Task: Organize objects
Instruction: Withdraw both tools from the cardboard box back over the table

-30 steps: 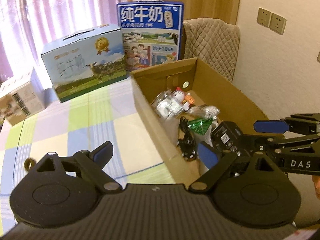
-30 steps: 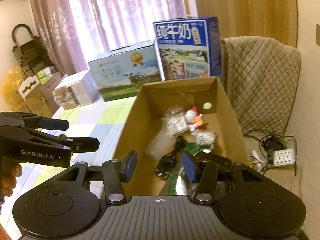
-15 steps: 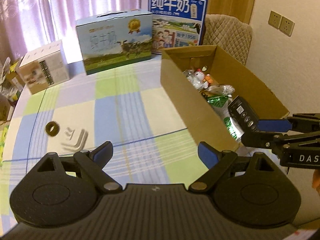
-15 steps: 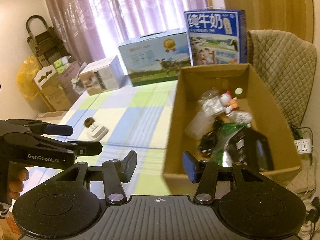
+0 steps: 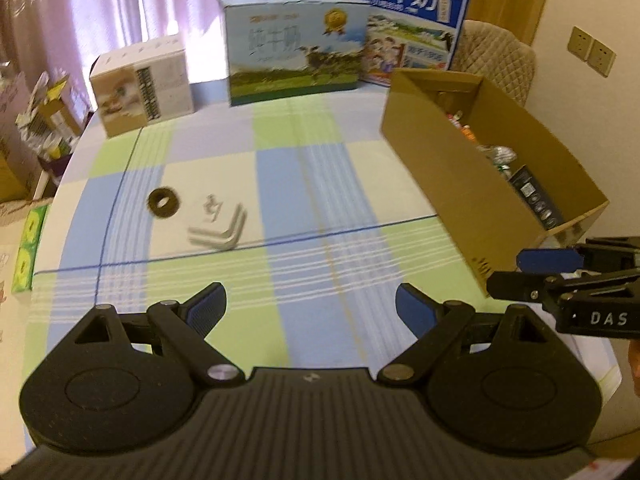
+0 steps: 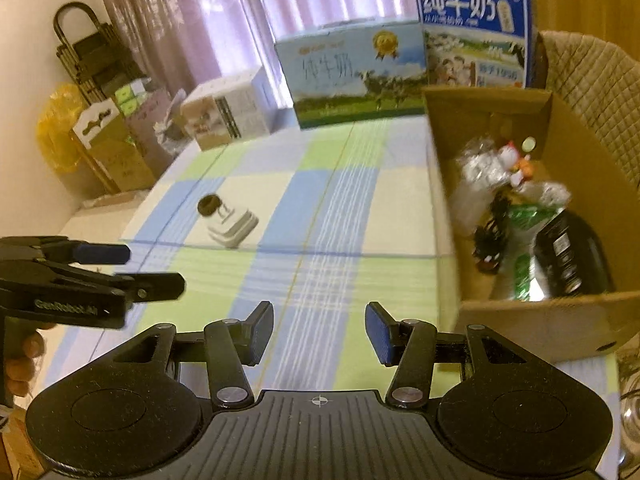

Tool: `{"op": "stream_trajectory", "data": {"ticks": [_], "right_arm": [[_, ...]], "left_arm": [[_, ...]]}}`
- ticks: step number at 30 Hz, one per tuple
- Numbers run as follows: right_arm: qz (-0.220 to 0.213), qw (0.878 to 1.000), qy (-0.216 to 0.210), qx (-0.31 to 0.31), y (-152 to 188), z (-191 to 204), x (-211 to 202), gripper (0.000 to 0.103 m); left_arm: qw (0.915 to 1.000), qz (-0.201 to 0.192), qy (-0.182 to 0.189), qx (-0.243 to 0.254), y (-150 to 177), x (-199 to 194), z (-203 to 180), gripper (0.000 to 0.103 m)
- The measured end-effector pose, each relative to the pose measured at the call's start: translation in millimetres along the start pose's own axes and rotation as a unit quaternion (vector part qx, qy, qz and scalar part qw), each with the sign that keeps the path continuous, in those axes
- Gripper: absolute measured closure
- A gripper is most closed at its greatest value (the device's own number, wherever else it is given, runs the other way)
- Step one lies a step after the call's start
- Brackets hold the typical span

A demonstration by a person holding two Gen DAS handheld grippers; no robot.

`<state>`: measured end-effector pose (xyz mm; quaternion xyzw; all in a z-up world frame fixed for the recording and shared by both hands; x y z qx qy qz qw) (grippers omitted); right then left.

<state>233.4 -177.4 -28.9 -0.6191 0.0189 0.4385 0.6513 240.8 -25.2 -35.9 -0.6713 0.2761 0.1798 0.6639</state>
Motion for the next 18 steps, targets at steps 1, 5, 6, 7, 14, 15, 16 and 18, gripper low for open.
{"op": "stream_trajectory", "data": {"ticks": [1, 5, 6, 7, 14, 15, 16, 18], "right_arm": [[0.005, 1.0, 0.001, 0.0, 3, 4, 4, 0.055], [0.021, 1.0, 0.006, 0.003, 16, 19, 21, 0.055], [0.025, 1.0, 0.007, 0.003, 19, 23, 26, 0.055], [0.028, 1.0, 0.007, 0.003, 21, 27, 29, 0.055], [0.042, 0.999, 0.006, -0.001, 30, 54, 52, 0.055], [0.044, 0.999, 0.006, -0.003, 30, 58, 56, 0.055], [0.045, 0.999, 0.005, -0.004, 31, 61, 60, 0.055], [0.048, 0.999, 0.004, -0.01, 31, 68, 68, 0.055]], "left_arm": [[1.0, 0.002, -0.002, -0.003, 2, 0, 8, 0.013], [0.9999, 0.008, -0.009, -0.01, 10, -2, 32, 0.013], [0.9998, 0.01, -0.009, -0.012, 12, -3, 39, 0.013], [0.9998, 0.012, -0.01, -0.014, 14, -3, 44, 0.013], [0.9994, 0.021, -0.017, -0.023, 23, -1, 80, 0.013], [0.9993, 0.022, -0.018, -0.026, 24, 0, 85, 0.013], [0.9992, 0.023, -0.02, -0.028, 25, 1, 89, 0.013], [0.999, 0.024, -0.024, -0.031, 25, 2, 98, 0.013]]}}
Point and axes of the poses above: each gripper's, at about its wrist camera, not at the fingertips, and x roughly the way its jaws point, z to its left, y to its underside, the point moved 7 cm from there along x, roughly the way its jaws point, and after that the axes turned 14 degrees about -z, right-handed, at the moved point
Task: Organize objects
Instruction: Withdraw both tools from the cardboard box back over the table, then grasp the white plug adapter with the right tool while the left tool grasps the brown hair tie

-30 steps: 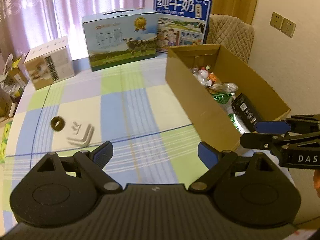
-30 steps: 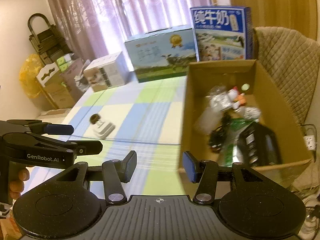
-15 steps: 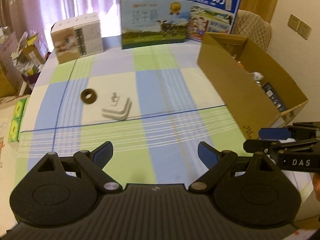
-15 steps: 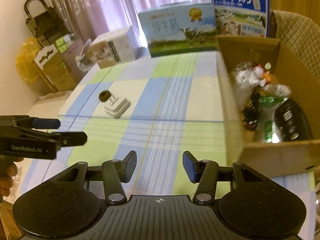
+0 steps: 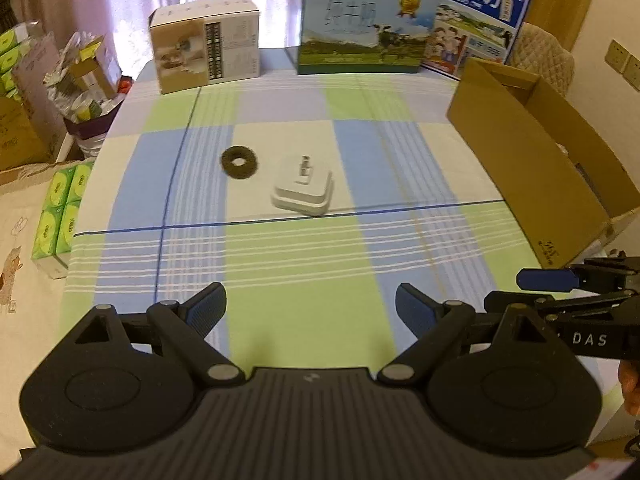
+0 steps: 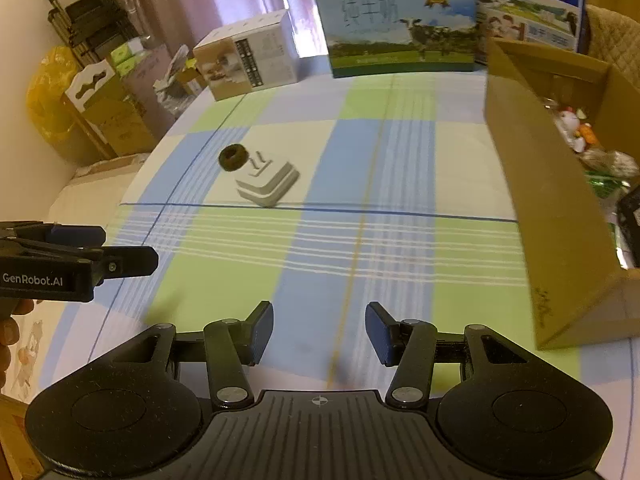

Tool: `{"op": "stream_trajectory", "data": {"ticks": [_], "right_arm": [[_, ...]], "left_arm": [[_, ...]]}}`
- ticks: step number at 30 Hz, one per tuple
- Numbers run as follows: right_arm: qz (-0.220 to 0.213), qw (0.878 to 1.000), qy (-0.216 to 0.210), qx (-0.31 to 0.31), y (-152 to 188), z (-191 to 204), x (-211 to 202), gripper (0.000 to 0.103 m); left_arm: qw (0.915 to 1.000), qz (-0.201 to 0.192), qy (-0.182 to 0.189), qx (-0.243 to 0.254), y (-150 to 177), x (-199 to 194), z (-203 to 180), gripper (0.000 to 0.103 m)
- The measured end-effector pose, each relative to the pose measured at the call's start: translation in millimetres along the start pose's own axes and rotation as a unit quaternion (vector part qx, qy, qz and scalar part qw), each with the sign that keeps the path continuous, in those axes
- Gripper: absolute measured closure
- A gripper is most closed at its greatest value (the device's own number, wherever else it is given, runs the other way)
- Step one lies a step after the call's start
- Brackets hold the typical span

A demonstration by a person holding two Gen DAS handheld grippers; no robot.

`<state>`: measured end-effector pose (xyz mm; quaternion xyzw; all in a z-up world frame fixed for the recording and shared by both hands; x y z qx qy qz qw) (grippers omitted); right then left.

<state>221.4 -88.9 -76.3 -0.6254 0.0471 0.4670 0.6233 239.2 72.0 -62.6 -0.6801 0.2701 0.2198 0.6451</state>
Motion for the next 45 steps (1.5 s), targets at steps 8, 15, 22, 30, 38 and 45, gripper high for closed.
{"op": "stream_trajectory", "data": {"ticks": [8, 15, 22, 30, 38, 45], "right_arm": [[0.008, 1.0, -0.011, -0.027, -8, 26, 37, 0.054], [0.005, 0.999, -0.01, -0.042, -24, 35, 74, 0.051], [0.009, 1.0, 0.001, -0.015, -38, 36, 113, 0.031], [0.012, 1.0, 0.013, 0.0, -48, 45, 154, 0.03], [0.012, 1.0, 0.02, 0.005, -53, 58, 191, 0.03], [0.008, 0.999, 0.043, 0.024, -57, 57, 214, 0.03]], "left_arm": [[0.9997, 0.0, -0.023, -0.008, -6, 16, 30, 0.013], [0.9992, 0.003, -0.038, -0.014, -13, 35, 53, 0.013], [0.9984, 0.01, -0.053, -0.017, -18, 59, 73, 0.013], [0.9973, 0.022, -0.068, -0.018, -19, 86, 98, 0.013], [0.9959, 0.033, -0.081, -0.022, -20, 109, 119, 0.013], [0.9954, 0.036, -0.085, -0.023, -24, 125, 132, 0.013]]}}
Point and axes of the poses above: each gripper's, at about its wrist camera, not at the fingertips, and x roughly the way its jaws point, z to its left, y to its underside, the point moved 7 cm from there along x, roughly the way its jaws point, and after that the axes turned 14 degrees about -z, right-handed, at the moved point
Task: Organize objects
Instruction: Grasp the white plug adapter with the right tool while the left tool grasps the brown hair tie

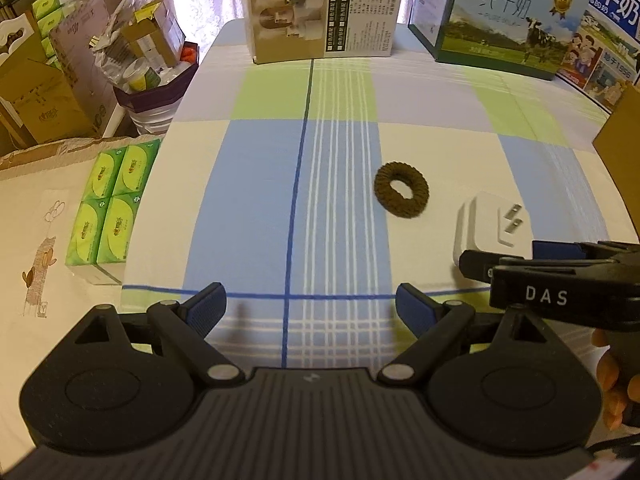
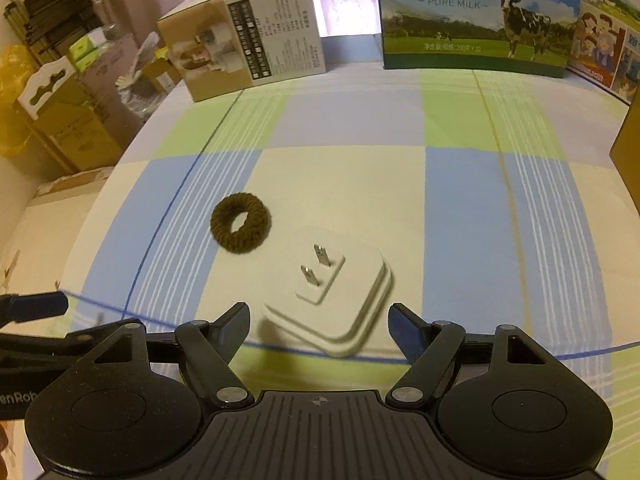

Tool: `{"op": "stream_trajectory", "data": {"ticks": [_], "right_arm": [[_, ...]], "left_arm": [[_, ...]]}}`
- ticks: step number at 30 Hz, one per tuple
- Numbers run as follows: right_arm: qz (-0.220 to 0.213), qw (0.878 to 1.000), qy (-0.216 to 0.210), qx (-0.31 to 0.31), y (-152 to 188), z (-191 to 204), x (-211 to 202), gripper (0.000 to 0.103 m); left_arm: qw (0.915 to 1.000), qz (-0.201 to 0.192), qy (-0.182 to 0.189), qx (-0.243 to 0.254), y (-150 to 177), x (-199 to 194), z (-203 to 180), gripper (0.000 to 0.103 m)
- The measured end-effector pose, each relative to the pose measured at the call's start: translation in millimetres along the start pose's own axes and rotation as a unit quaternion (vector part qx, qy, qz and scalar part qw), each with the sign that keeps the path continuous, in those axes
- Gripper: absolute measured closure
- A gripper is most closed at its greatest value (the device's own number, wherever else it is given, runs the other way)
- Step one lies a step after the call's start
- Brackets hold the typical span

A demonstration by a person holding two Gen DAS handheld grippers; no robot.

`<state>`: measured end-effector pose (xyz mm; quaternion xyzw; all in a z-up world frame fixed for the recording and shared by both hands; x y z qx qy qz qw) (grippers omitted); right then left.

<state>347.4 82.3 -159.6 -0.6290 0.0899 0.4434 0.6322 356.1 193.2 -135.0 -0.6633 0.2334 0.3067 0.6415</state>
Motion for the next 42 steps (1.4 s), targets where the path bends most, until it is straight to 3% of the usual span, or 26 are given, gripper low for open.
{"op": "stream_trajectory", "data": {"ticks": [10, 19, 30, 32, 38, 42], "right_arm": [[-0.012, 1.0, -0.003, -0.014, -10, -17, 4, 0.038], [-0.015, 1.0, 0.025, -0.007, -23, -78, -6, 0.04], [-0.02, 0.999, 0.032, 0.002, -28, -100, -10, 0.038], [-0.022, 0.999, 0.035, -0.004, -28, -98, -8, 0.036], [-0.032, 0.998, 0.053, -0.011, -30, -97, -3, 0.032], [-0.037, 0.998, 0.058, -0.008, -31, -102, 0, 0.034]], "left_arm": [[0.9994, -0.014, 0.028, 0.016, -16, 24, -15, 0.013], [0.9961, -0.03, 0.066, 0.049, -36, 55, -51, 0.015], [0.9935, -0.038, 0.078, 0.074, -43, 86, -70, 0.047], [0.9931, -0.044, 0.08, 0.074, -43, 84, -70, 0.062], [0.9931, -0.045, 0.08, 0.073, -37, 76, -68, 0.076], [0.9939, -0.037, 0.079, 0.068, -31, 69, -68, 0.078]]}}
Point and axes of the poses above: each gripper's, at about its wrist camera, not at the fingertips, and x roughly the way its jaws point, z to its left, y to its underside, the point moved 7 cm from there along x, roughly the way its jaws point, and after that the axes turned 14 degrees about -z, right-handed, at the moved point
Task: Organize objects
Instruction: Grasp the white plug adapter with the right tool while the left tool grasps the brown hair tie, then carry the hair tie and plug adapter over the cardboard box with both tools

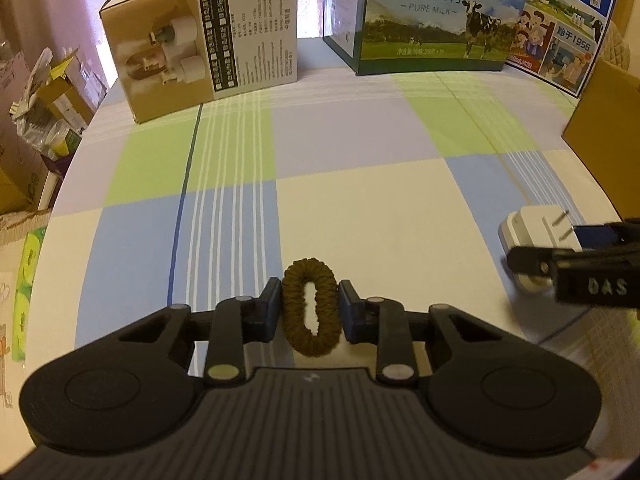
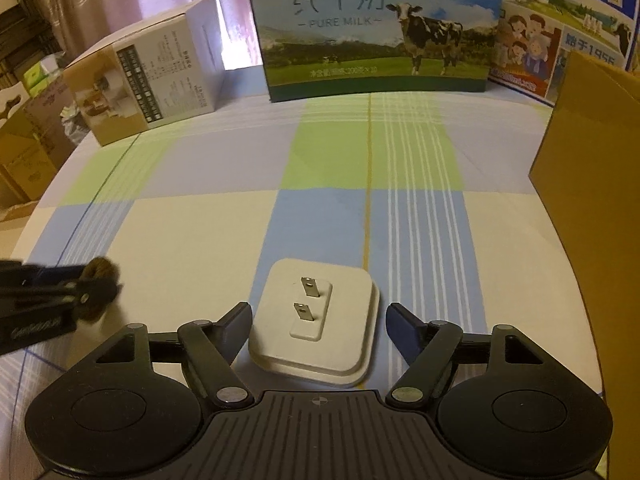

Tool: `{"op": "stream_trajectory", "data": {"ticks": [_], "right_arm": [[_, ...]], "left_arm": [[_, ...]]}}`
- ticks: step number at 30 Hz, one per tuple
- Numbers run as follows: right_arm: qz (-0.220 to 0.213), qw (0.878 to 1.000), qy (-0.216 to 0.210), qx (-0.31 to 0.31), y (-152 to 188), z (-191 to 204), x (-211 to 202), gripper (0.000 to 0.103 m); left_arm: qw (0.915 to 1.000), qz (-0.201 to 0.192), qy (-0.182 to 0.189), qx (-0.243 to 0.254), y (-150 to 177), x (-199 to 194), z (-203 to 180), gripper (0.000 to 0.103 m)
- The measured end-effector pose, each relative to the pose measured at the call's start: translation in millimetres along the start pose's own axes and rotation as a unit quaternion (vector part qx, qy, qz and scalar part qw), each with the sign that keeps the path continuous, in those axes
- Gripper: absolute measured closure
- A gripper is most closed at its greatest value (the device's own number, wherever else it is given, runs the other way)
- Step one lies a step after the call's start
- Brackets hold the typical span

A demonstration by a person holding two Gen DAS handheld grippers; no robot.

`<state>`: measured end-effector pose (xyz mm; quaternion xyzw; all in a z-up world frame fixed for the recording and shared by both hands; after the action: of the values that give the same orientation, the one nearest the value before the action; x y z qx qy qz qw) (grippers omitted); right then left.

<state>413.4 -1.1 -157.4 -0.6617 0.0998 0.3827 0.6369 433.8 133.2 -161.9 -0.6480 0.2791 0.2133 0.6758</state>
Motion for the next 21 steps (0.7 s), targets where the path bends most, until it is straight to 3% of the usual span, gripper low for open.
{"op": "stream_trajectory", "data": {"ticks": [1, 21], "right_arm": [[-0.002, 1.0, 0.001, -0.007, 0, 0, -1, 0.039], [0.039, 0.997, -0.038, -0.049, 54, 5, -65, 0.04]], "left_arm": [[1.0, 0.001, 0.001, 0.0, 2, -2, -1, 0.078], [0.9987, 0.049, 0.015, -0.008, 51, -60, -33, 0.079]]}}
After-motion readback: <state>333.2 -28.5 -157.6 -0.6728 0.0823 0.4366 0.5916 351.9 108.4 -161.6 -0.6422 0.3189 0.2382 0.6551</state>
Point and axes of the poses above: each gripper's, at about its wrist camera, not at the fingertips, and x roughly the way its jaws point, z to its left, y to its underside, the point moved 7 cm from there along x, roughly the way its jaws point, and after that the axes turned 14 degrees about -z, right-handed, at the moved point
